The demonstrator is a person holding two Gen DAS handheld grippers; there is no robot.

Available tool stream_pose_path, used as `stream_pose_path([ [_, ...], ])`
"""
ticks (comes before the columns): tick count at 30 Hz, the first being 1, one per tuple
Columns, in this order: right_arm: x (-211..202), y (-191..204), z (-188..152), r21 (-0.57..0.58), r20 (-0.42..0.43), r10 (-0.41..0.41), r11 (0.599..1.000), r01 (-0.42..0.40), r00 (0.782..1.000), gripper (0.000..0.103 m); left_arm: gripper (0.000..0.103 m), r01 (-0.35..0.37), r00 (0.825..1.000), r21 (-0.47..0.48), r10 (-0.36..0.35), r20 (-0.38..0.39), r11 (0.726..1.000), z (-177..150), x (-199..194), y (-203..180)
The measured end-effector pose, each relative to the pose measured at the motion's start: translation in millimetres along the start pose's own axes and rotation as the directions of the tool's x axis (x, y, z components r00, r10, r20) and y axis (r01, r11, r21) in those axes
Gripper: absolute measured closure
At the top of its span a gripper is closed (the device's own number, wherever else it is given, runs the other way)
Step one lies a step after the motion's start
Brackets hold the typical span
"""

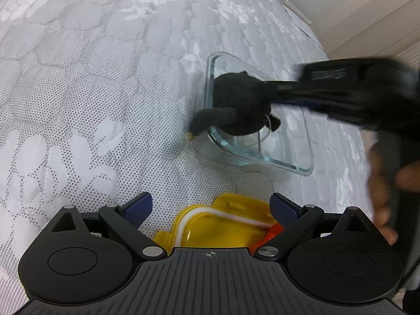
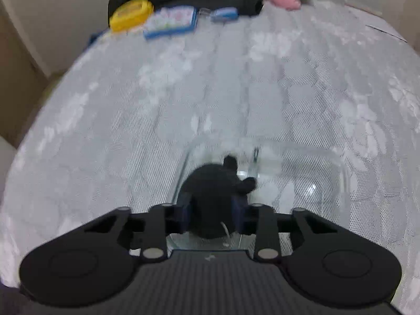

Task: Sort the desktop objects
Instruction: 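Lower the black plush toy into the glass container and open the right gripper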

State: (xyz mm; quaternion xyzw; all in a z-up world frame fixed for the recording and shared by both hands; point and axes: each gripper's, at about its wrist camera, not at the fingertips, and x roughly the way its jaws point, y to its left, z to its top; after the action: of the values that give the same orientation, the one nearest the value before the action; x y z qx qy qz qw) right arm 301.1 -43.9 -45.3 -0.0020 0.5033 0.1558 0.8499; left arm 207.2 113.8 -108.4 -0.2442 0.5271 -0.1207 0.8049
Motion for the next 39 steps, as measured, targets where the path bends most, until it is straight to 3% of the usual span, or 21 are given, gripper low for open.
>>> stream_pose_path([
  [4,-32.3,-16.9,12.7,0.108,0.138,0.066,0.991,-0.081,0.988,0.101,0.004,0.004,1.0,0.016,-0.003,-0.008,1.0,-1.0,2.1,-3.5],
  [6,-33.6,-17.4,14.3,0.113,0.14,0.07,0.99,-0.086,0.988,0.09,0.004,0.0,1.0,0.013,0.0,-0.01,1.0,-0.8,2.9,-2.8],
  [8,-25.2,-15.7,11.4,0.123,0.079,0.076,0.989,-0.085,0.994,0.073,0.004,-0.004,1.0,0.006,0.004,-0.008,1.0,-0.6,2.7,-1.1],
  [12,-11.9,-4.5,3.1,0.053,0.032,0.044,0.998,-0.045,0.999,0.073,0.004,-0.007,1.0,0.007,0.007,-0.01,1.0,-0.9,3.4,-0.5],
  [15,-0.4,11.4,3.7,-0.084,0.083,0.001,0.996,0.006,0.997,0.073,0.004,-0.008,1.0,0.02,0.008,-0.02,1.0,-1.7,4.7,-2.3],
  [18,19.0,24.1,13.9,-0.193,0.068,-0.059,0.979,0.071,0.996,0.071,0.004,-0.018,0.999,0.027,0.019,-0.033,0.999,-2.0,7.3,-2.8],
  [20,29.9,22.1,18.7,-0.173,-0.01,-0.085,0.982,0.082,0.996,0.072,0.004,-0.025,0.999,0.034,0.027,-0.04,0.999,-2.0,8.4,-3.5],
  [23,28.0,11.0,12.4,-0.067,-0.09,-0.055,0.997,0.049,0.994,0.072,0.004,-0.021,0.999,0.036,0.022,-0.04,0.999,-2.0,8.1,-4.2],
  [27,15.1,9.4,-13.0,-0.08,-0.111,-0.055,0.996,0.046,0.992,0.07,0.004,-0.016,0.999,0.039,0.018,-0.039,0.999,-2.7,7.9,-5.1],
  [31,36.7,1.6,-28.9,-0.024,-0.192,-0.023,1.0,0.019,0.981,0.072,0.004,-0.019,0.999,0.045,0.021,-0.041,0.999,-3.8,8.3,-6.1],
  [34,53.2,-3.4,-35.8,0.02,-0.157,-0.008,1.0,0.012,0.988,0.078,0.004,-0.027,0.999,0.034,0.029,-0.044,0.999,-2.6,10.0,-2.8],
  [35,53.0,-0.6,-35.4,0.004,-0.137,-0.022,1.0,0.023,0.99,0.076,0.004,-0.029,0.999,0.029,0.03,-0.045,0.999,-2.2,10.3,-1.3],
  [39,40.4,-5.9,-22.0,0.046,-0.17,0.014,0.999,-0.006,0.985,0.075,0.004,-0.028,0.999,0.017,0.029,-0.041,0.999,-0.1,10.1,2.5],
])
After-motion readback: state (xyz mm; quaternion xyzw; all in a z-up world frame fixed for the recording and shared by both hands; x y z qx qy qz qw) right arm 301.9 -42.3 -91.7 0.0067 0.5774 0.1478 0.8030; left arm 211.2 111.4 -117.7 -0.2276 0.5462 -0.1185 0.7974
